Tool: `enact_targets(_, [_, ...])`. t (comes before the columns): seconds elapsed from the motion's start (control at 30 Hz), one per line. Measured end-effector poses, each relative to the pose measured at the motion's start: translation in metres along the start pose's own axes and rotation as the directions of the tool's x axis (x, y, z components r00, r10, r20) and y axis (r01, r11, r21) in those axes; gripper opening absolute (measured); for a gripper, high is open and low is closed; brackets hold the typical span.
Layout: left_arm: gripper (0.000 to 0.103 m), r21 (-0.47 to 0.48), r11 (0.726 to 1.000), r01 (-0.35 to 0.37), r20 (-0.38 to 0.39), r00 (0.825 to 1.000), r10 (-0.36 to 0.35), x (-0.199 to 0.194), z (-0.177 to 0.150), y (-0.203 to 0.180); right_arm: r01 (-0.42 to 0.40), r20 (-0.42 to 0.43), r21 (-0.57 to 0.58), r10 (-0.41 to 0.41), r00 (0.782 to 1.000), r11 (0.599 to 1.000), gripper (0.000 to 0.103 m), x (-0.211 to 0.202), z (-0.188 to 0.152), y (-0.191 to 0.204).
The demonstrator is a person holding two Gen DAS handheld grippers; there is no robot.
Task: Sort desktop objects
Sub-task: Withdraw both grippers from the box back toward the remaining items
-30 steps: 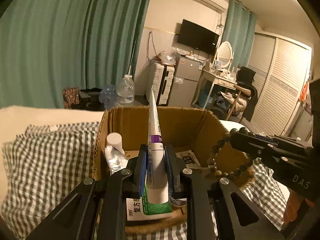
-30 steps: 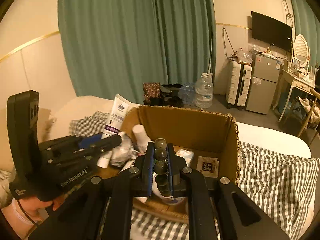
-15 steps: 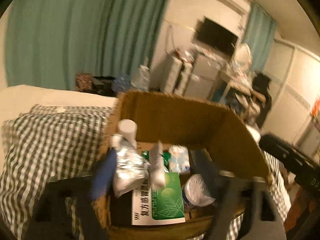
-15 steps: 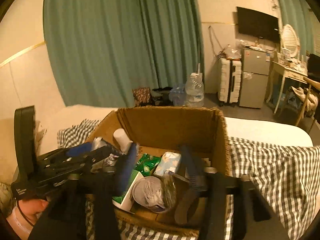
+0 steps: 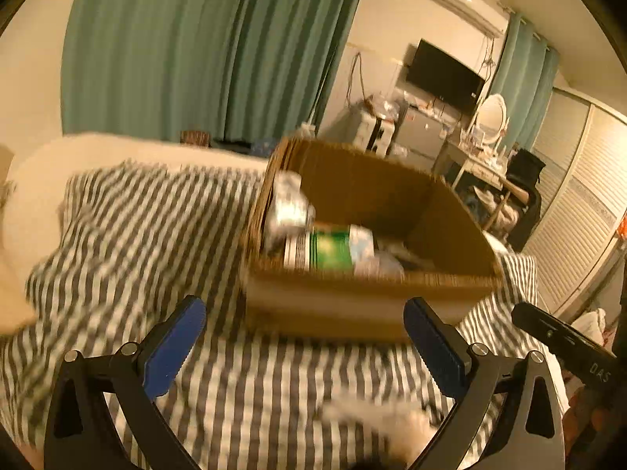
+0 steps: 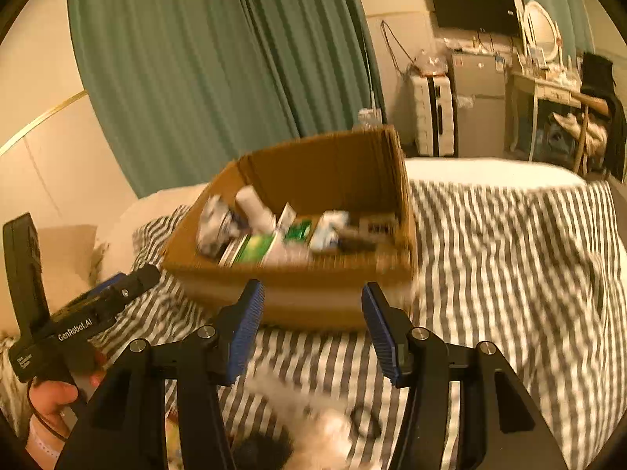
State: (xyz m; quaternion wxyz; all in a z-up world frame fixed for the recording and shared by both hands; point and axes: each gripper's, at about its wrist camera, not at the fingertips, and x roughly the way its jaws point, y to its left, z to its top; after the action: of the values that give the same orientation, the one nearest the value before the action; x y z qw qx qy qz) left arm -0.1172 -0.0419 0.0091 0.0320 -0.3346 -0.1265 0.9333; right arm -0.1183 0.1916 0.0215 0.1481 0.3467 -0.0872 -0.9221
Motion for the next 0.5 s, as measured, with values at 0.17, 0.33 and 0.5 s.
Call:
enact_targets(0.17, [0.103,-0.022,1.0,-0.006,-0.046,0.999,0.005,-0.022,-0.027,0.003,0.008,-0.029,-0.009,-0.008,1.0,1.0,0.052,-0.018,-0.023,0.012])
enact_targets(0.33, [0.103,-0.019,1.0,-0.017,-0.076,0.997,0.016,-0.039,-0.051,-0.001,0.031,-0.051,-0.007,-0.031,0.998,1.0,0.052,-0.035,-0.038,0.019])
enact_targets(0.5, [0.103,-0.02,0.999,-0.033,-0.136,0.99,0.03,-0.035,-0.079,-0.006,0.066,-0.099,-0.003,-0.066,0.993,0.998,0.052,-0.037,-0.065,0.014])
